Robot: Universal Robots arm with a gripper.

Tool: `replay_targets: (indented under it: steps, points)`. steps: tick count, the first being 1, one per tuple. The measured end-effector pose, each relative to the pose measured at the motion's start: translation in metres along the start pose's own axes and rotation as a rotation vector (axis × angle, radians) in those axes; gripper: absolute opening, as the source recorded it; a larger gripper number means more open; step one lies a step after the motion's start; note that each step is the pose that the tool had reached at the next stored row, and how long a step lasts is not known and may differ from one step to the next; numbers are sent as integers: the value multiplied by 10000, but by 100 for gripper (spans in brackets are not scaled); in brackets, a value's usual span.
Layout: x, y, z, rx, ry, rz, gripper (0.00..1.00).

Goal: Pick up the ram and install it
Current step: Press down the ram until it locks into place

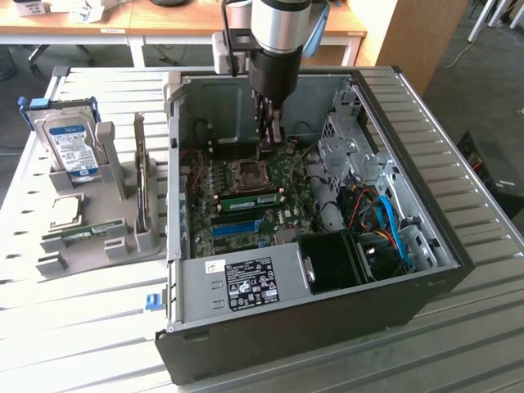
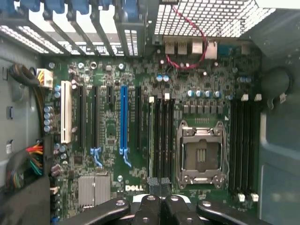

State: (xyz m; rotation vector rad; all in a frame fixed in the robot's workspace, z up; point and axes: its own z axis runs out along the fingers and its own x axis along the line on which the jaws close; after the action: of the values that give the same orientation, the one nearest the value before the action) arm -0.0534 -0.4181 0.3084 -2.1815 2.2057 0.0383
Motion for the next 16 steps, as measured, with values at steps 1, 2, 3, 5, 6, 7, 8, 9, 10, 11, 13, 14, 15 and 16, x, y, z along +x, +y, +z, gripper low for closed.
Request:
replay_targets:
  steps: [1,2,3,5,6,7,8,9,10,11,13,14,15,16]
  points:
    - [0,-9,0,0,0,-1,11]
    - [0,-9,0,0,-1,-2,11]
    - [0,-9,0,1,-1,-1,11]
    - [0,-10,1,1,-1,-1,11]
    - [0,-10,0,1,-1,-1,11]
    - [0,-10,0,0,-1,-1,11]
    - [0,-10,0,1,-1,-1,11]
    - [0,-10,0,0,-1,-1,11]
    - [0,-10,0,1,0,-1,11]
    - [0,-10,0,1,-1,-1,11]
    - [0,-10,1,1,-1,-1,11]
    - [0,-10,0,0,-1,-1,11]
    - [0,-10,1,1,-1,0,11]
    - [0,-10,0,1,0,-1,11]
